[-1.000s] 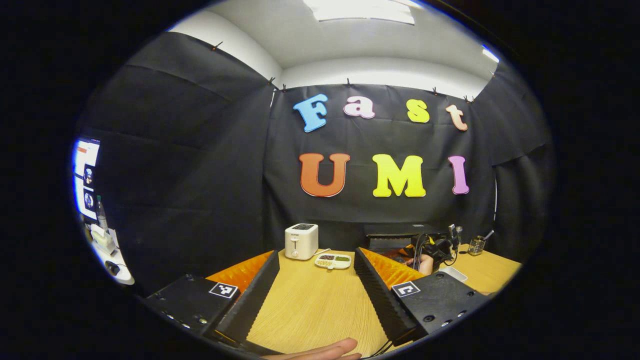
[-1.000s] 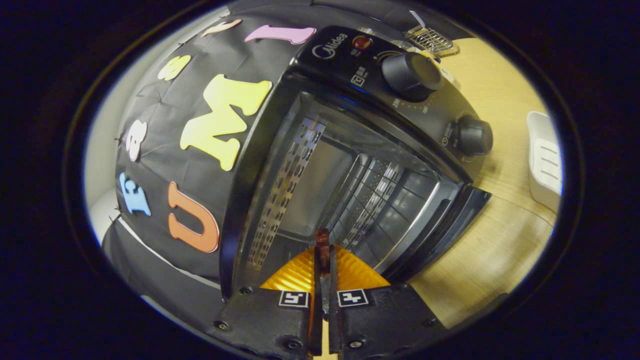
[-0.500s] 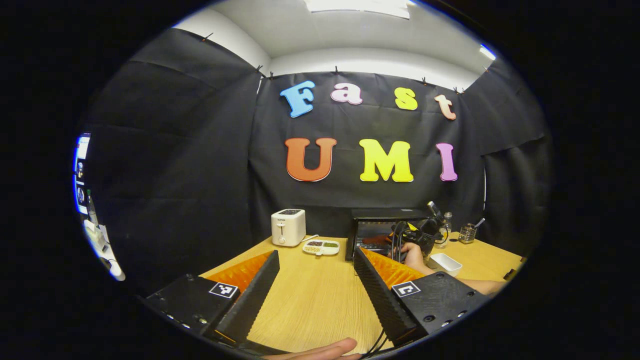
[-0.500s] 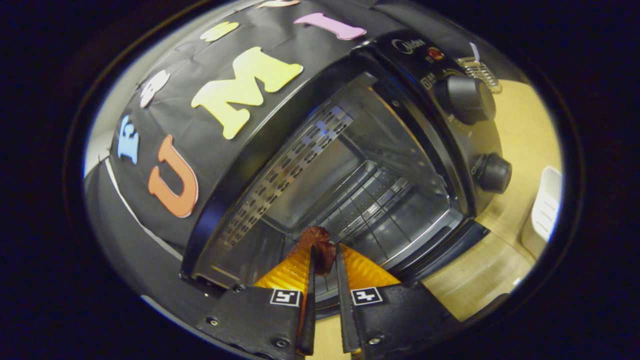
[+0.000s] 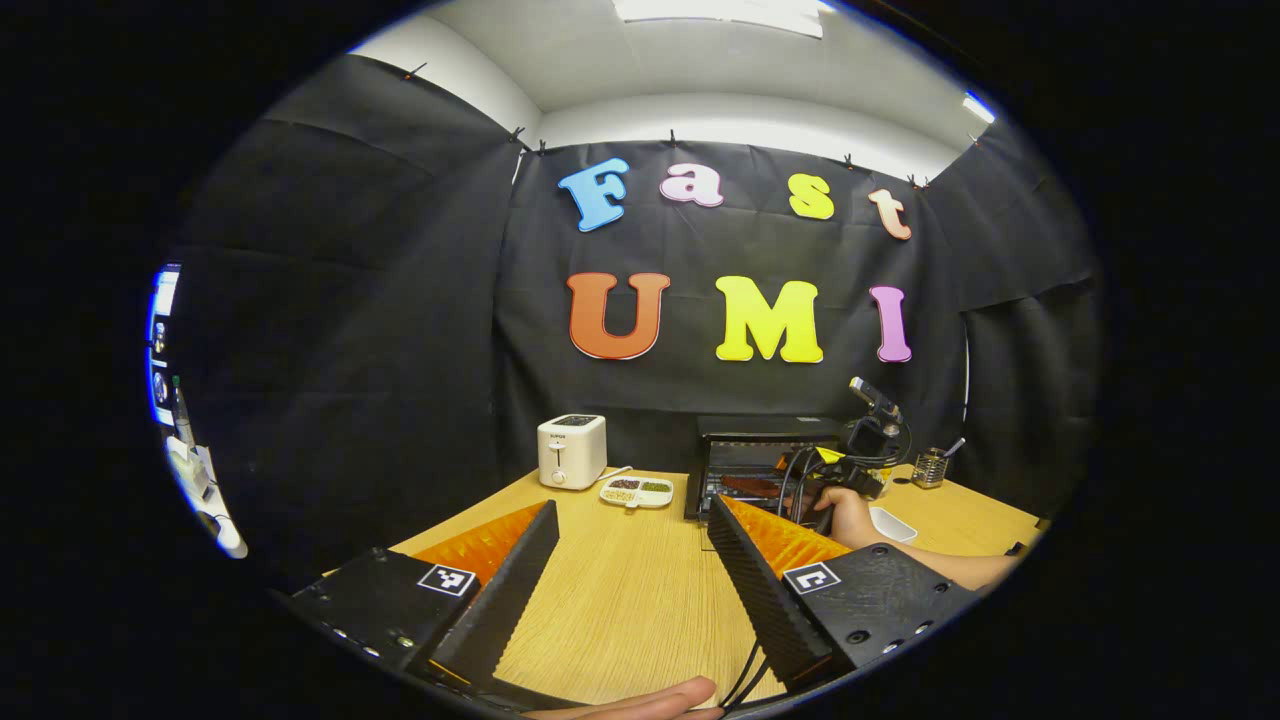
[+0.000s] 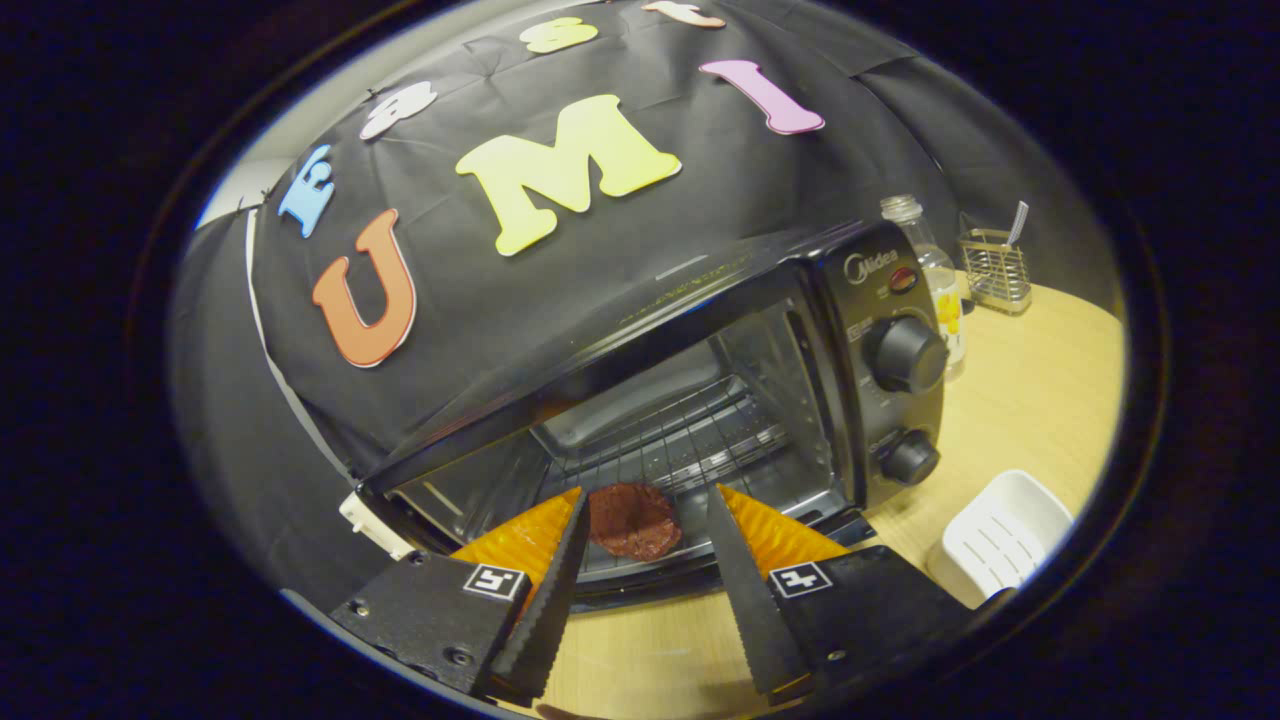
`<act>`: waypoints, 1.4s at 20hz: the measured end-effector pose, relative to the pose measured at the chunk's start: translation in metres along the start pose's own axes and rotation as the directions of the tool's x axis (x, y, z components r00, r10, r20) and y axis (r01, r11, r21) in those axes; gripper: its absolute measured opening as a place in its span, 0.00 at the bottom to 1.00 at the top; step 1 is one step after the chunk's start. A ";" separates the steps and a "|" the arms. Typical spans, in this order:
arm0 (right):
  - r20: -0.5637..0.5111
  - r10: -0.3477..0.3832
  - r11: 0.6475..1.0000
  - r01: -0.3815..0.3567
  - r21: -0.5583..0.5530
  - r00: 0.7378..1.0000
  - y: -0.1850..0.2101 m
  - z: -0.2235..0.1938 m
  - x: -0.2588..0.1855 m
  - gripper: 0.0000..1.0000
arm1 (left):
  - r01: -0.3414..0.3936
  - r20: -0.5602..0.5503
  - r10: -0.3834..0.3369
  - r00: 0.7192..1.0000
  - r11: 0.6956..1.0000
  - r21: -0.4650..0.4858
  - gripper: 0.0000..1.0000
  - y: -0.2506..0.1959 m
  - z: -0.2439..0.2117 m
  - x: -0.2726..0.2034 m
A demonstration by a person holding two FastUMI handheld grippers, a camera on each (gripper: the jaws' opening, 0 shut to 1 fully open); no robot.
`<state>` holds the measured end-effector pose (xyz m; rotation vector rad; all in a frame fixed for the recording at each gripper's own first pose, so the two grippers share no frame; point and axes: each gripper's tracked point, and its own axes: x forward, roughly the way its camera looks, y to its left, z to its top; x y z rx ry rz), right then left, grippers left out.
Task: Open the electric oven with the left hand, put the food in, and close the electric oven.
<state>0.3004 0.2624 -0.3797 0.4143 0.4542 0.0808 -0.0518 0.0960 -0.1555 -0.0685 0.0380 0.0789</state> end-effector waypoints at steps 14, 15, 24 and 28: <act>0.071 0.208 0.939 -0.179 -0.294 0.976 0.025 0.046 -0.132 1.00 | 0.118 -0.047 -0.117 0.992 0.993 0.009 0.96 -0.057 -0.001 0.009; 0.091 0.211 0.933 -0.173 -0.315 0.973 0.024 0.053 -0.145 1.00 | 0.127 -0.054 -0.127 0.990 0.992 0.010 0.96 -0.061 -0.003 0.011; 0.243 0.207 0.912 -0.097 -0.398 0.948 0.001 0.101 -0.276 1.00 | 0.205 -0.115 -0.203 0.972 0.979 0.007 0.96 -0.102 -0.031 0.048; 0.298 0.146 0.899 -0.001 -0.438 0.943 -0.018 0.120 -0.318 1.00 | 0.245 -0.159 -0.242 0.957 0.970 -0.005 0.96 -0.126 -0.061 0.081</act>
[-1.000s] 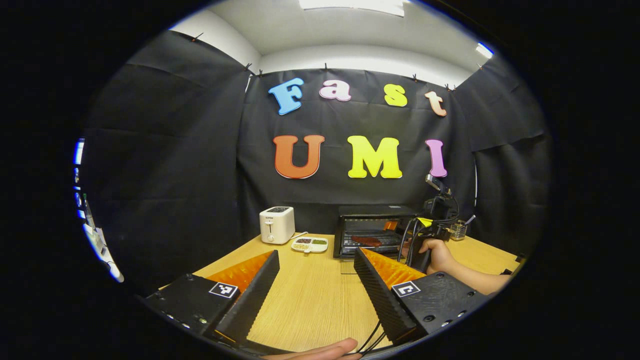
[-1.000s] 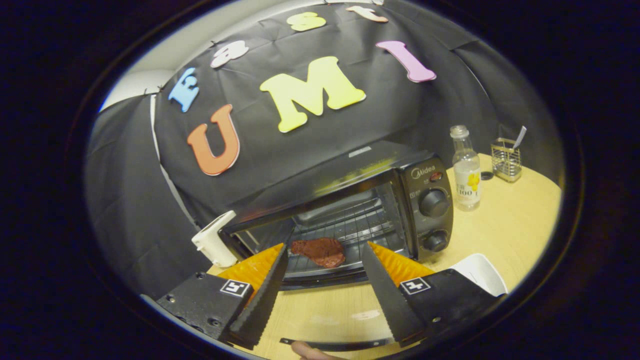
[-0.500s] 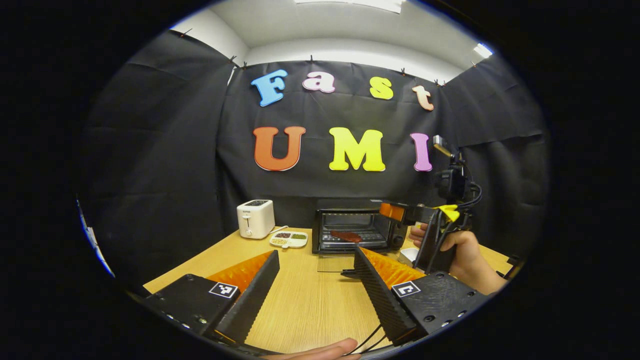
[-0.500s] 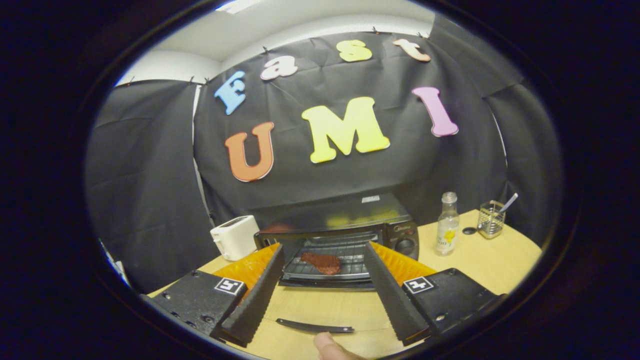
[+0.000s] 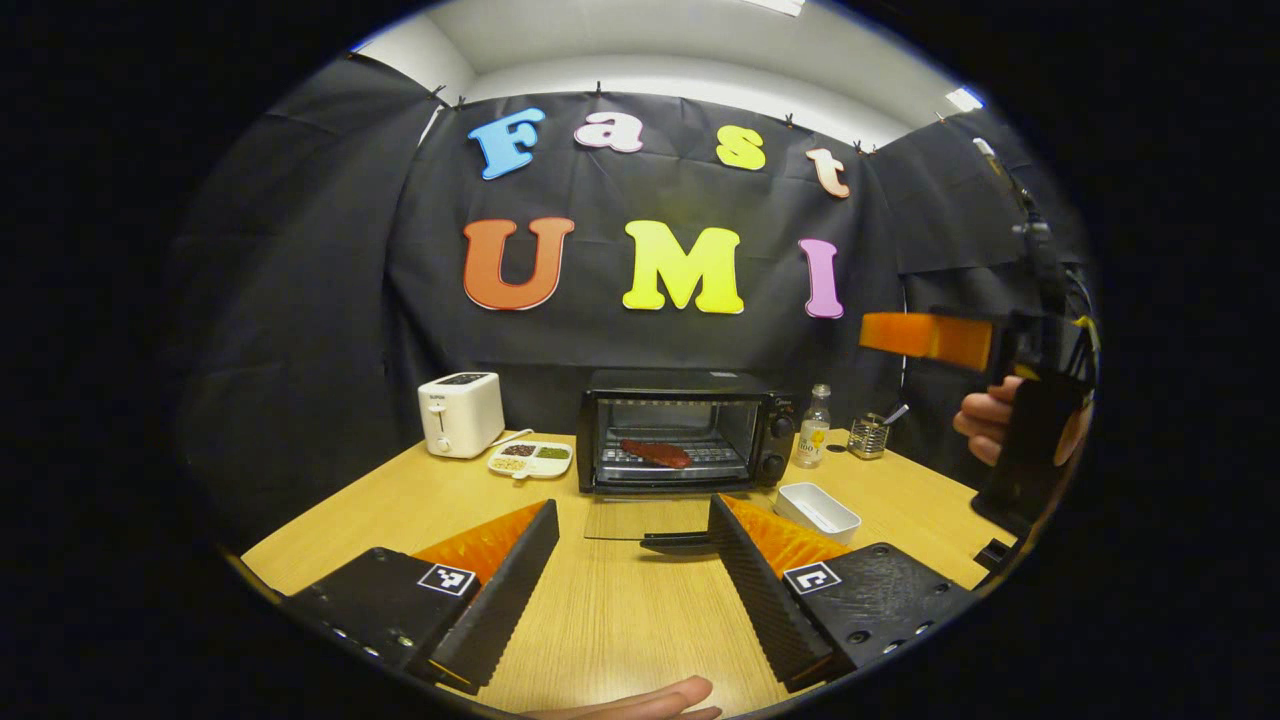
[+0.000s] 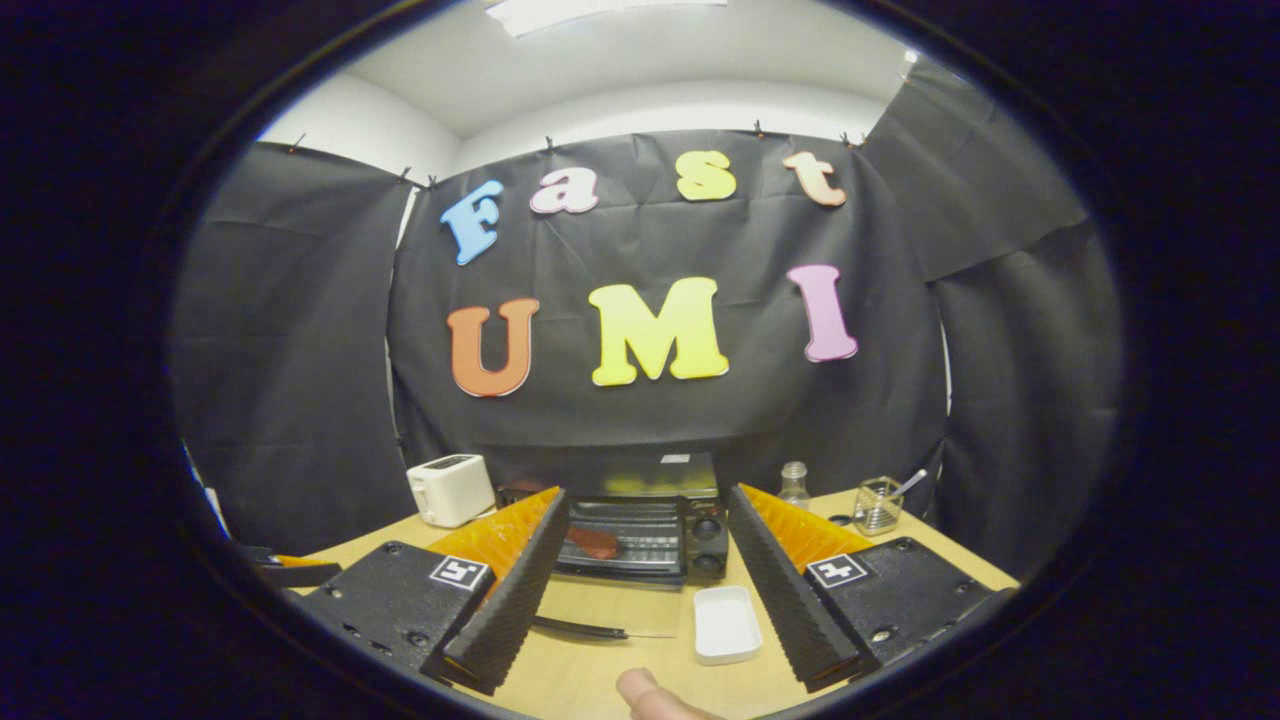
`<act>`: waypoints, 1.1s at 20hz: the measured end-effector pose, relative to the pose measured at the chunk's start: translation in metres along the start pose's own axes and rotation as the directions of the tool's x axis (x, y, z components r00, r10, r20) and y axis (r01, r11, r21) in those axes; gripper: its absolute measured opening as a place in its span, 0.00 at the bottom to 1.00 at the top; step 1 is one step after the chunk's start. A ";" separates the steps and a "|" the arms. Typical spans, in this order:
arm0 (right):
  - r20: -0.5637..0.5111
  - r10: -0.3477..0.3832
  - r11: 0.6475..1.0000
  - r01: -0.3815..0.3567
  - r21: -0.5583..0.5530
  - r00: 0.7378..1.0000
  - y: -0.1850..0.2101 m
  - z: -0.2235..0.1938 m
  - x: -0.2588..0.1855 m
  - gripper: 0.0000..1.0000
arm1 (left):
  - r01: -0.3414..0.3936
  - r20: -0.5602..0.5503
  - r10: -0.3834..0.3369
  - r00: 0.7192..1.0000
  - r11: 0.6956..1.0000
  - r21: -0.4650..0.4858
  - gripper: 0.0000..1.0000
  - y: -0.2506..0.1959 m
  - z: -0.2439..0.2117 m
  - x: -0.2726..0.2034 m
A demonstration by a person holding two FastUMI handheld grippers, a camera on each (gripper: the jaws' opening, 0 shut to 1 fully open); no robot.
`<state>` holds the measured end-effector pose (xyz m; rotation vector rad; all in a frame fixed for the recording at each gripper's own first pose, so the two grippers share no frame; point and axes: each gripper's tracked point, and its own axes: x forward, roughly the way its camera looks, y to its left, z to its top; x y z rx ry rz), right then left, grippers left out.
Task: Open the electric oven with the left hand, put the food in, and close the electric oven.
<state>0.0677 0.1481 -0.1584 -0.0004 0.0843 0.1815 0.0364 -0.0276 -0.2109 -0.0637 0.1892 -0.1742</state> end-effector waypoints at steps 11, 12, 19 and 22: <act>0.066 -0.077 0.996 0.080 -0.042 0.995 -0.037 0.047 -0.067 1.00 | 0.116 -0.211 -0.128 0.969 0.991 -0.067 0.96 -0.052 -0.087 0.093; 0.078 -0.075 0.996 0.079 -0.045 0.994 -0.037 0.053 -0.074 1.00 | 0.118 -0.237 -0.132 0.962 0.990 -0.072 0.96 -0.055 -0.095 0.098; 0.159 -0.026 0.999 0.032 -0.037 0.987 -0.046 0.074 -0.110 0.96 | 0.149 -0.343 -0.144 0.928 0.989 -0.012 0.96 -0.074 -0.131 0.125; 0.178 -0.013 1.000 0.018 -0.025 0.984 -0.053 0.072 -0.113 0.96 | 0.135 -0.387 -0.102 0.916 0.989 0.059 0.96 -0.069 -0.140 0.133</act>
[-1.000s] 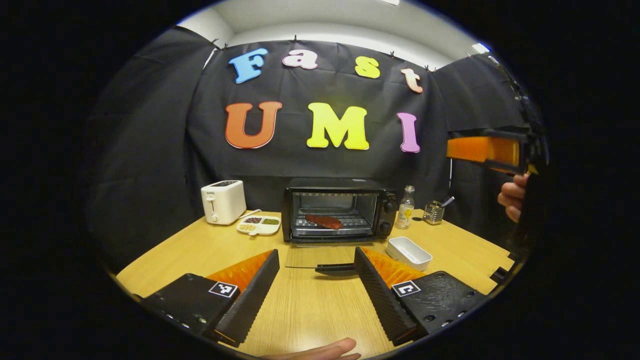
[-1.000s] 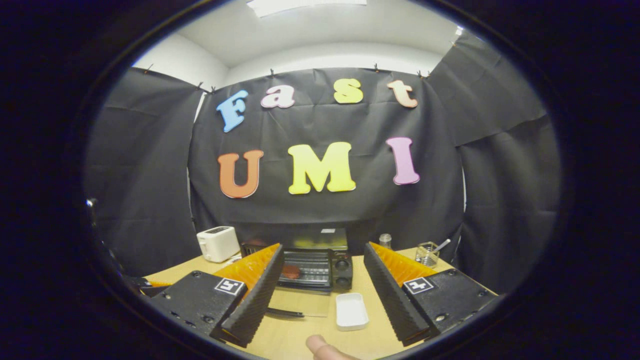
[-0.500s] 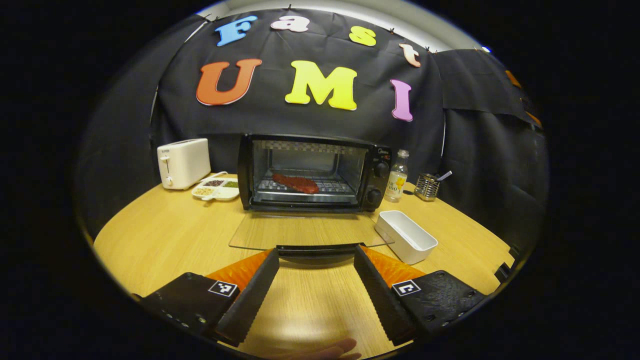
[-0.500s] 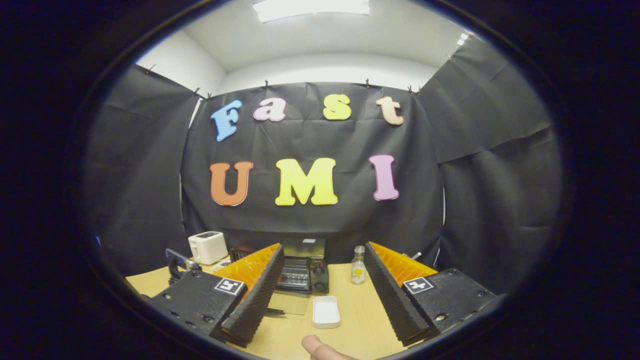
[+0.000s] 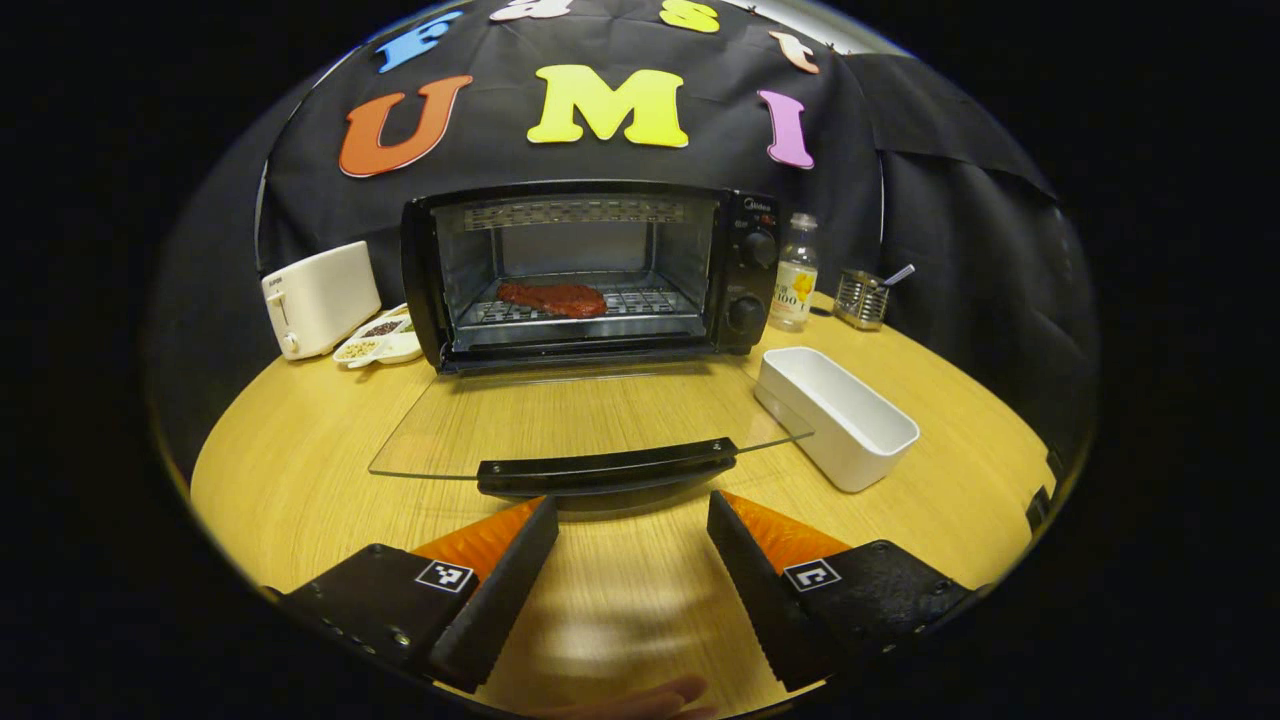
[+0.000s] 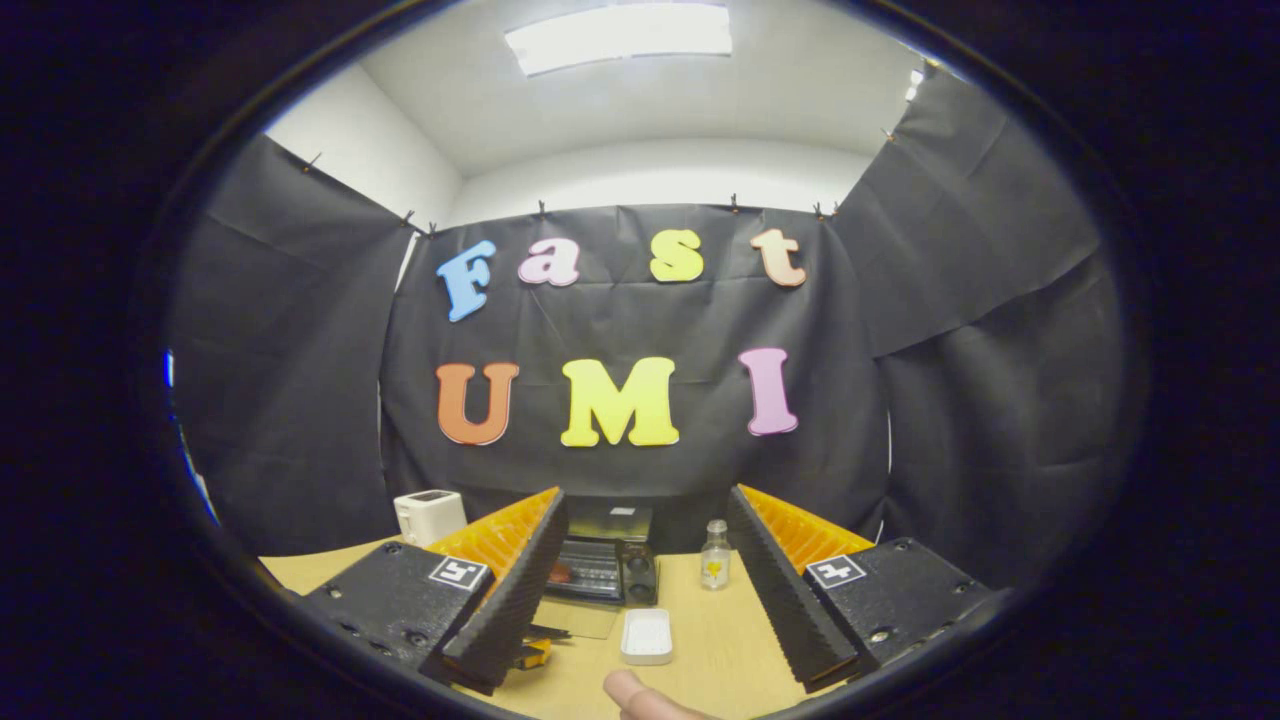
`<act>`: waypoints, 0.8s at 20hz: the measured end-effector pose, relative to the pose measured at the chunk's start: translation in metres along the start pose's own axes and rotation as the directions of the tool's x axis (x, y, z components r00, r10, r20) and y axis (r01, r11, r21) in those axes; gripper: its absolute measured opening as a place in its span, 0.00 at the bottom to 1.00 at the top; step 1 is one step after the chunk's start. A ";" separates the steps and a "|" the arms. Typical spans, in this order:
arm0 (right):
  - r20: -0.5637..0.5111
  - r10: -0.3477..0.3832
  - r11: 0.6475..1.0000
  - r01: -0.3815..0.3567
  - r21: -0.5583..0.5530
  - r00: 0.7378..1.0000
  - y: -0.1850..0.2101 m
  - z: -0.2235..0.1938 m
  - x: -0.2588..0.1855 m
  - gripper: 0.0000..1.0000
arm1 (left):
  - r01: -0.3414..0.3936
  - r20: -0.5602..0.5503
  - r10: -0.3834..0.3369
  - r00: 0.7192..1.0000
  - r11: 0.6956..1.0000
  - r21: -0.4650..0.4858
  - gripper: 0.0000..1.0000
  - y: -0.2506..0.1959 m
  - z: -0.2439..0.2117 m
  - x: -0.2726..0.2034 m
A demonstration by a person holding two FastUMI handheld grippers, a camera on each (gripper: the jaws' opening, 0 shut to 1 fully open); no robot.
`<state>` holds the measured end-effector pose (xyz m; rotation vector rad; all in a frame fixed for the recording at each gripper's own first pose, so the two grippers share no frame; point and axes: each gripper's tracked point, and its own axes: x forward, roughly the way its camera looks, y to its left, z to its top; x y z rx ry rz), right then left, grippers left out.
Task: Open the electric oven with the left hand, put the food in, and close the electric oven.
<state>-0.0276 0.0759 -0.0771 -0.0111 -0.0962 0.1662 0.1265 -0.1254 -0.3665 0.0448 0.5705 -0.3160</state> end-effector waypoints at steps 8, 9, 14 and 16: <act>-0.035 0.001 1.000 0.000 0.014 0.999 -0.019 -0.008 -0.010 1.00 | -0.037 -0.034 0.035 0.999 0.997 -0.069 0.95 -0.001 0.009 0.005; -0.032 -0.001 1.000 0.001 0.011 0.999 -0.022 -0.007 -0.012 1.00 | -0.038 -0.040 0.035 0.999 0.997 -0.063 0.95 -0.001 0.009 0.005; -0.034 0.010 1.000 -0.010 0.001 0.999 -0.026 -0.007 -0.015 1.00 | -0.033 -0.052 0.031 0.998 0.999 -0.043 0.95 0.000 0.023 -0.003; -0.033 0.007 1.000 -0.007 -0.001 0.999 -0.033 -0.008 -0.015 0.96 | -0.039 -0.023 0.038 0.999 0.999 -0.032 0.95 0.001 0.035 -0.007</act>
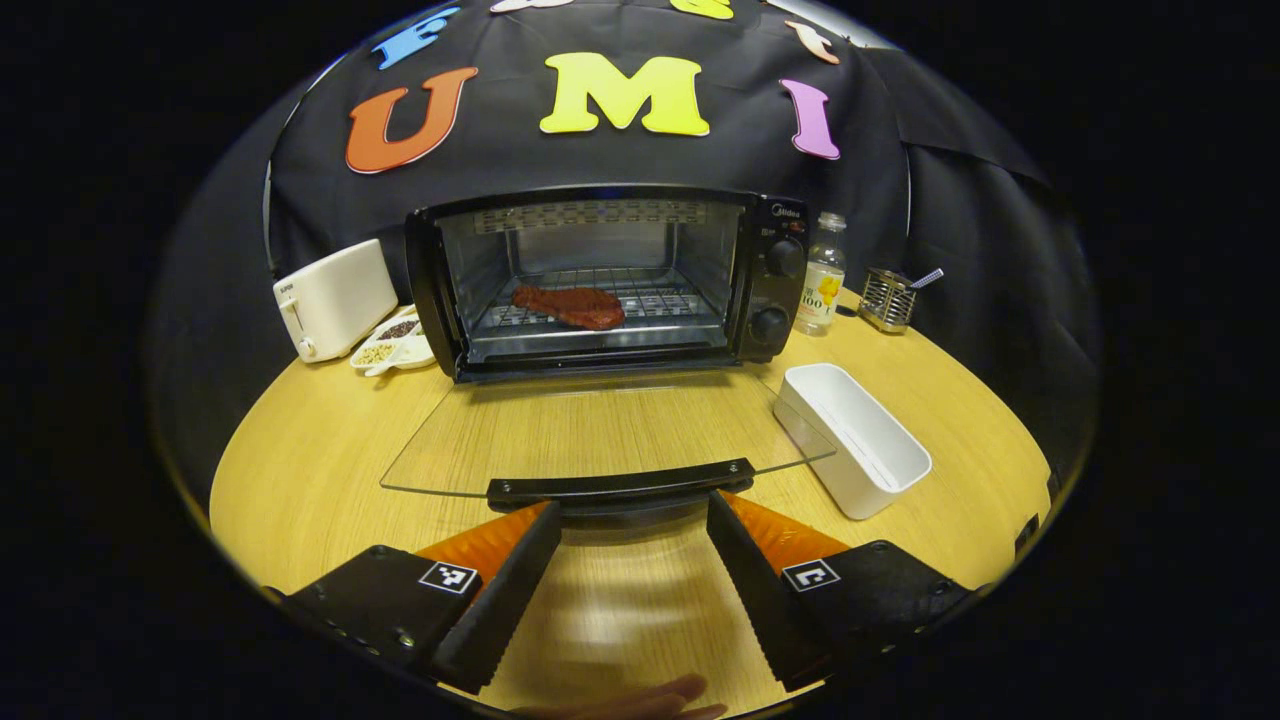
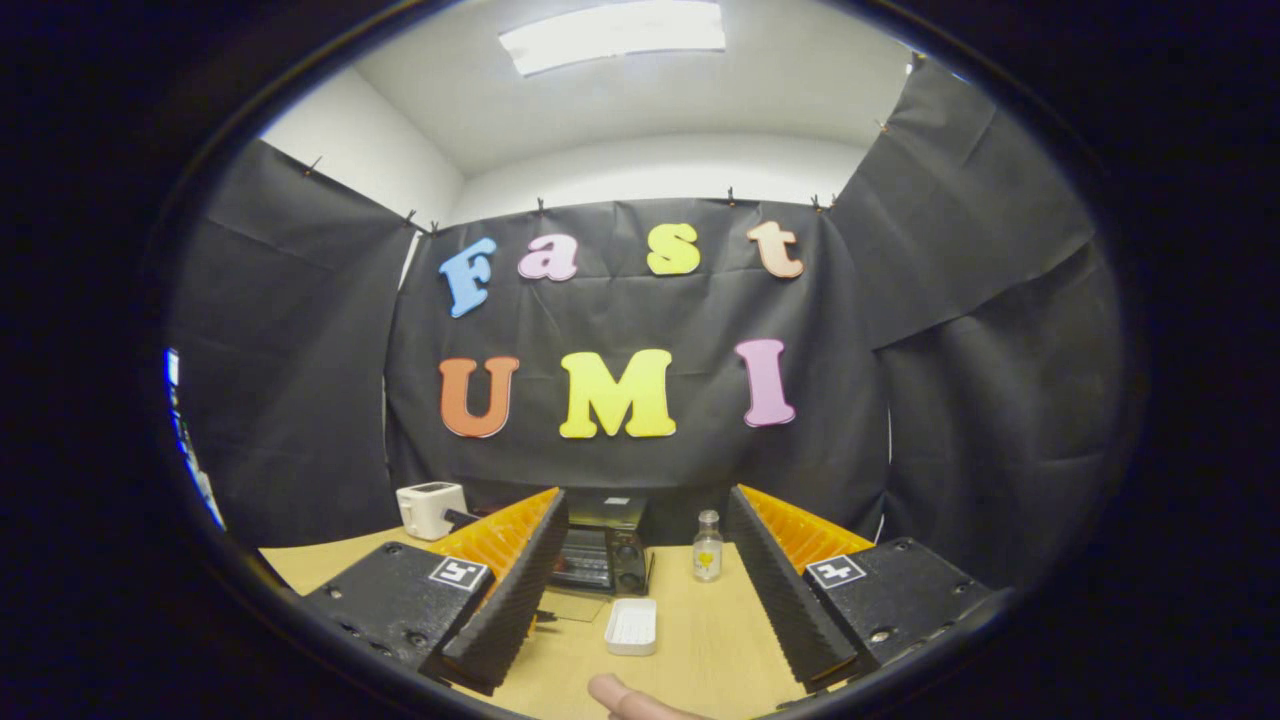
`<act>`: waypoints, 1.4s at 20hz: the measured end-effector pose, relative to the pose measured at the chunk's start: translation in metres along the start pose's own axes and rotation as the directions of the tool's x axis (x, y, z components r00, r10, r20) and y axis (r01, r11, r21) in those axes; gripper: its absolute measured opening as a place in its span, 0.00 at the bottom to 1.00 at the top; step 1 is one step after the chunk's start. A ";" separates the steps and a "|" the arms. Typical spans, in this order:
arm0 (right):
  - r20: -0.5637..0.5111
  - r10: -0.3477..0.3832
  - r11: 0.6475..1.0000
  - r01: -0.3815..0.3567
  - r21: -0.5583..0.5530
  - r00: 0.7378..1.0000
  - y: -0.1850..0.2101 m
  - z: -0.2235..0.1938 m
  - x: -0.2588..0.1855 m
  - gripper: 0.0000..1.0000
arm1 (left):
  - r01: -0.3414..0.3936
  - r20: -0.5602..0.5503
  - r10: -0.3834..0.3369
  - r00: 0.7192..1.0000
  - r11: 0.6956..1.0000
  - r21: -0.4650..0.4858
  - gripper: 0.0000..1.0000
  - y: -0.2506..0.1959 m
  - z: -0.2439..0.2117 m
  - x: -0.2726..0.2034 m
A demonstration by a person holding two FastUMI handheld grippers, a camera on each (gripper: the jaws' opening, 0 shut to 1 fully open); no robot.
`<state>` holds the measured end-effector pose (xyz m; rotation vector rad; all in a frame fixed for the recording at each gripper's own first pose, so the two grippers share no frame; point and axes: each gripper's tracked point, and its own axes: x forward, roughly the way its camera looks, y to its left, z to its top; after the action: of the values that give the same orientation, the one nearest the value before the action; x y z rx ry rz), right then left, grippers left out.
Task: Open the electric oven with the left hand, put the food in, and close the electric oven.
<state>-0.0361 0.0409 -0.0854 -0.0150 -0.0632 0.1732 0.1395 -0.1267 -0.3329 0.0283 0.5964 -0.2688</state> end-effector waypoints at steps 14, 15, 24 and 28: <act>-0.030 0.007 1.000 -0.007 0.016 1.000 -0.009 -0.004 0.005 0.96 | -0.056 0.199 0.047 0.979 0.998 0.036 0.98 0.022 0.073 0.006; -0.034 0.006 1.000 -0.006 0.018 0.999 -0.009 -0.005 0.005 0.96 | -0.041 0.194 0.036 0.980 0.999 0.022 0.98 0.021 0.073 0.010; -0.056 -0.016 0.999 0.018 0.033 0.998 -0.018 -0.014 0.010 1.00 | -0.029 0.236 0.019 0.971 0.999 0.037 0.98 0.029 0.110 0.037; -0.067 -0.029 0.999 0.031 0.036 0.997 -0.024 -0.016 0.011 0.96 | -0.039 0.271 0.031 0.962 0.999 0.024 0.98 0.034 0.132 0.042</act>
<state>-0.0198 0.0186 -0.1001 0.0167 0.0058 0.1435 0.2547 -0.1178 -0.2491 0.0298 0.3192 -0.2417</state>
